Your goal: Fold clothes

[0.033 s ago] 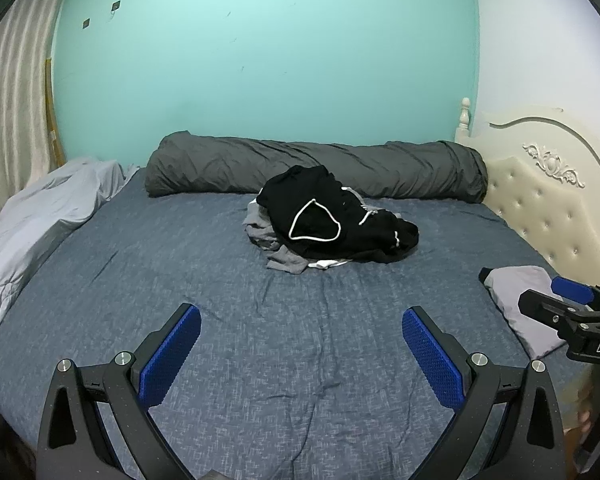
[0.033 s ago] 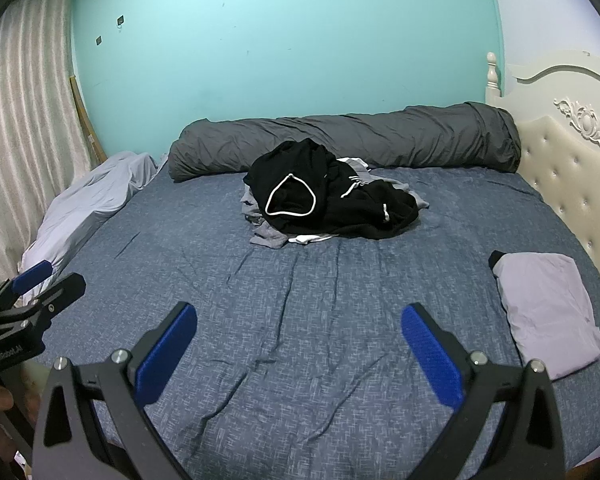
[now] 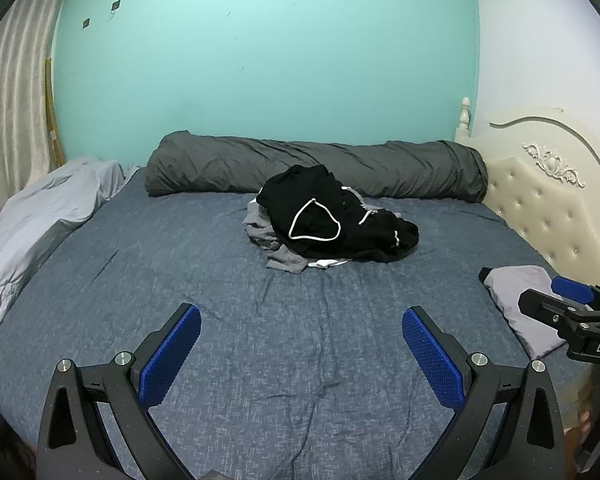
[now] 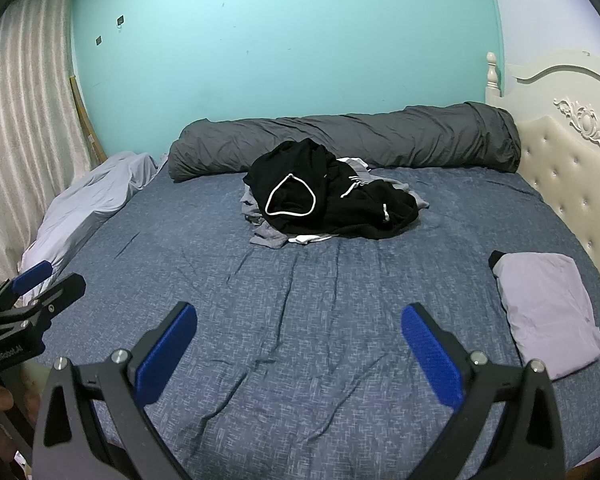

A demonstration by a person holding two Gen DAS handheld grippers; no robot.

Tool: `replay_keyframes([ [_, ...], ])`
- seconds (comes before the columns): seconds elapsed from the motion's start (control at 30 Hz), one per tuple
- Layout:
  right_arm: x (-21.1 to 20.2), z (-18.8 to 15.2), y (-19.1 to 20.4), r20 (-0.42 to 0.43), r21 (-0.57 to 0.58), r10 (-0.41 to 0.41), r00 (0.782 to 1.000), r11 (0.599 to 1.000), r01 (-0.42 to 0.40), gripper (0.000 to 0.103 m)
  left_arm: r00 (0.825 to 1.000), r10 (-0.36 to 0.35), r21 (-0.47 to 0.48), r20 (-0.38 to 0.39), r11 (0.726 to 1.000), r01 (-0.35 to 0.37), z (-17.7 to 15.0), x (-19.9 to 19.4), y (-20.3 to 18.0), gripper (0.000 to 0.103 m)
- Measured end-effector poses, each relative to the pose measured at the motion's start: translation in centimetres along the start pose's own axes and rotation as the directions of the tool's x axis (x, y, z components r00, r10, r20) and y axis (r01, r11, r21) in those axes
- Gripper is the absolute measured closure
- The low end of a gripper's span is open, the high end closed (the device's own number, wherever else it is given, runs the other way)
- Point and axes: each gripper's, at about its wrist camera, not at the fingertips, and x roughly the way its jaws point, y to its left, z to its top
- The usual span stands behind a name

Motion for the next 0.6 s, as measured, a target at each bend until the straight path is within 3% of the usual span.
replay_keyframes([
  [0.6, -0.32, 0.14, -0.01, -0.003, -0.002, -0.004, 1.000, 1.000, 0.004, 0.000, 1.000, -0.002, -0.002, 0.004, 1.000, 0.002, 0.96, -0.31, -0.26, 0.000],
])
